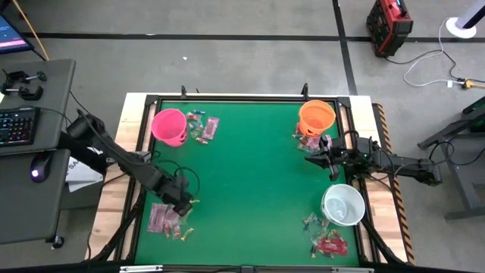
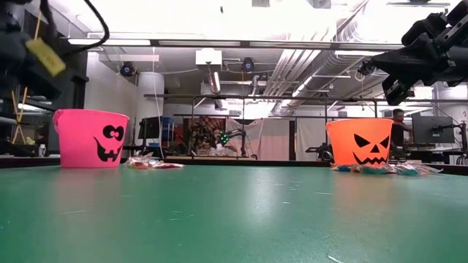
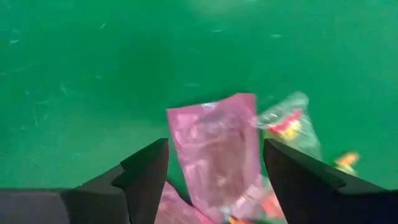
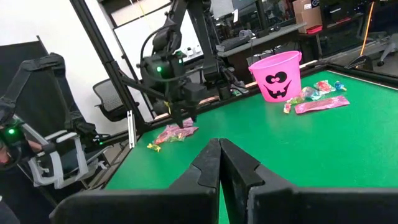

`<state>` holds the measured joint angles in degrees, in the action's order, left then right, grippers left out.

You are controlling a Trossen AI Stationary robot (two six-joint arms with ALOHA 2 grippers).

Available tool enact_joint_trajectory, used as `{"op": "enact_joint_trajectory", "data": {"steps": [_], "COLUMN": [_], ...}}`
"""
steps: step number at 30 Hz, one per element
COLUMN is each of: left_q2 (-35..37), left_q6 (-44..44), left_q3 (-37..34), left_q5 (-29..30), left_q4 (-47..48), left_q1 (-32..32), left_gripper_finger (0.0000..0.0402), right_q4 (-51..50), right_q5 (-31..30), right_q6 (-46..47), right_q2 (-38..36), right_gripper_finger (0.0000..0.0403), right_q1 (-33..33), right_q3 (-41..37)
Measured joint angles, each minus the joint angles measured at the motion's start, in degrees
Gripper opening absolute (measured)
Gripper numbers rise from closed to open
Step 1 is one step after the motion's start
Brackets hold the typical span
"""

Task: Sort candy by brand, put in halloween buckets
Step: Put the red candy into the pink bucket

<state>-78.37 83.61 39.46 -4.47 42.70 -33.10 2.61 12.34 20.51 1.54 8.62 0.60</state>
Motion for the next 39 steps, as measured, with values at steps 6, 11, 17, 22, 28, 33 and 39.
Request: {"op": "enact_joint_trajectory", "data": {"steps": [6,11,17,22,28,33,39], "left_q2": [-7.1,-9.9,-7.9,-2.0,9.9,18.5,23.0], "left_q6": [1.6,2.2,-0.6,-2.2,-5.4,-14.6,-32.7], "left_q3": [0.3,1.0,2.4,2.6,3.8,8.7,18.1], "left_q5": [0.1,0.4,5.5,8.3,15.0,22.6,33.3], "left_q4": [-3.7,-2.1,0.6,0.4,0.9,0.9,6.6], "left_q1": [-0.5,-0.5,0.0,1.6,6.0,12.7,25.5], "left_gripper_finger": [0.0253,0.024,0.0092,0.0017,0.0002,0.0,0.0], "right_q4": [0.0,0.0,0.0,0.0,0.0,0.0,0.0], "right_q5": [0.0,0.0,0.0,0.0,0.0,0.0,0.0], "right_q6": [0.0,0.0,0.0,0.0,0.0,0.0,0.0], "right_q2": [0.0,0.0,0.0,0.0,0.0,0.0,0.0], "right_gripper_finger": [0.0,0.0,0.0,0.0,0.0,0.0,0.0], "right_q1": [0.0,0.0,0.0,0.0,0.0,0.0,0.0], "right_q3": [0.0,0.0,0.0,0.0,0.0,0.0,0.0]}}
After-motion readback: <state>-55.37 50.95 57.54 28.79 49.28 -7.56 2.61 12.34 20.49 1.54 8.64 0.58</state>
